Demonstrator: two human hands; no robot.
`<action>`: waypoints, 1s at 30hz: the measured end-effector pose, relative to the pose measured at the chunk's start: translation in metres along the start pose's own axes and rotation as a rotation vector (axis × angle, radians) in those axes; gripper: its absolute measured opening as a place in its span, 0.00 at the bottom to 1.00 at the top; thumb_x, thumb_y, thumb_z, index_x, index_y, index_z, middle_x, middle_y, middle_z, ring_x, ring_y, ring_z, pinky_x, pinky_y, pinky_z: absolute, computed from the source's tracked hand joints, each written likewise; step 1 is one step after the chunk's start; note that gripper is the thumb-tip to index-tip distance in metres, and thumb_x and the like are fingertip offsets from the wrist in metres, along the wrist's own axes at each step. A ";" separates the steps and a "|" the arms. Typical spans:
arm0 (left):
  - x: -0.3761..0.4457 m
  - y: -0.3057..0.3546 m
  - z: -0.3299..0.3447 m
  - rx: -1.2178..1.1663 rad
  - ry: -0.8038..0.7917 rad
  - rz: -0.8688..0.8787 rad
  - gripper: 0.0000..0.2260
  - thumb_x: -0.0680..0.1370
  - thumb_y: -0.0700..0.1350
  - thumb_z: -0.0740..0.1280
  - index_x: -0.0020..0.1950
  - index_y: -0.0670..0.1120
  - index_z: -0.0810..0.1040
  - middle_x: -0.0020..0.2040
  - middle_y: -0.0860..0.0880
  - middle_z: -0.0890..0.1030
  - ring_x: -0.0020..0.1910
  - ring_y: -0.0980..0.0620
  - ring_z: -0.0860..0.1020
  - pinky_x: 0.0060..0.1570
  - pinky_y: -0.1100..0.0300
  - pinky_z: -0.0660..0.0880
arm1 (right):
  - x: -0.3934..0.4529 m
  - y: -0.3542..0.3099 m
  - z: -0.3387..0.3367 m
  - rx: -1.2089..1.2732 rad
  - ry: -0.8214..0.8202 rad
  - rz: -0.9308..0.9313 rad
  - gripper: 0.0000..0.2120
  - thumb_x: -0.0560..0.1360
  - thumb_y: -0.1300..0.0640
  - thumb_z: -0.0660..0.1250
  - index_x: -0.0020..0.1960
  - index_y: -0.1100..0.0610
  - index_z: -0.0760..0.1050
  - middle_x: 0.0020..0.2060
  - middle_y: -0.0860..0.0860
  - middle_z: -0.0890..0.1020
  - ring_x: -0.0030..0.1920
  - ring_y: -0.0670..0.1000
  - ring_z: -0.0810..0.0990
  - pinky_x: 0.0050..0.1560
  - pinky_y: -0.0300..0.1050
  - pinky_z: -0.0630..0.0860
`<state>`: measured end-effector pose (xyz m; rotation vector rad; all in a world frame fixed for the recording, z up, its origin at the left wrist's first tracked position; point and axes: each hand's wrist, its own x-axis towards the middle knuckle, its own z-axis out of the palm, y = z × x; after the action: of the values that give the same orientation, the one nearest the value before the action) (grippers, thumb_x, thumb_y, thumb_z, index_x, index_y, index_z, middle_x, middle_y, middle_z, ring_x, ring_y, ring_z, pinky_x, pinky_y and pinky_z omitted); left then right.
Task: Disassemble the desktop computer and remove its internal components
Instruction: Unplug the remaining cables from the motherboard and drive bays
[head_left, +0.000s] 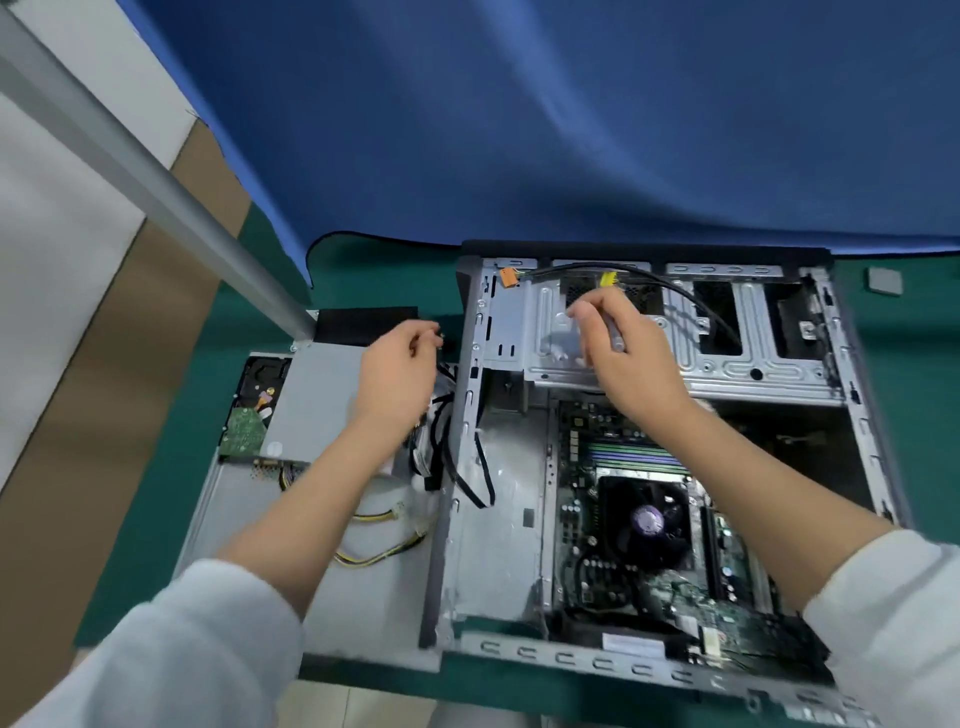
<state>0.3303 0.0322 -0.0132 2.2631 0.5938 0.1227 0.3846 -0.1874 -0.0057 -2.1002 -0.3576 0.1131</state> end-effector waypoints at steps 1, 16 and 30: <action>-0.019 0.004 0.003 -0.058 0.006 -0.041 0.12 0.82 0.44 0.56 0.55 0.45 0.79 0.46 0.50 0.82 0.45 0.52 0.78 0.45 0.60 0.73 | -0.012 0.000 -0.006 0.082 -0.012 -0.004 0.13 0.79 0.42 0.53 0.47 0.47 0.72 0.29 0.45 0.75 0.33 0.48 0.75 0.38 0.49 0.72; -0.123 0.019 0.032 0.259 0.086 -0.077 0.19 0.83 0.50 0.47 0.67 0.42 0.66 0.53 0.41 0.79 0.49 0.39 0.77 0.41 0.55 0.67 | -0.114 0.052 -0.040 -0.024 -0.312 0.222 0.07 0.78 0.40 0.54 0.49 0.40 0.66 0.30 0.46 0.78 0.35 0.48 0.78 0.46 0.55 0.76; -0.114 0.023 0.037 0.481 0.080 -0.095 0.15 0.83 0.47 0.45 0.61 0.40 0.65 0.46 0.40 0.78 0.42 0.39 0.78 0.34 0.54 0.67 | -0.086 0.057 0.028 -0.121 -0.199 0.219 0.07 0.78 0.49 0.64 0.51 0.51 0.72 0.45 0.45 0.82 0.41 0.46 0.80 0.40 0.44 0.75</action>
<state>0.2481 -0.0576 -0.0116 2.6949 0.8436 0.0227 0.3082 -0.2177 -0.0740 -2.2492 -0.2568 0.4415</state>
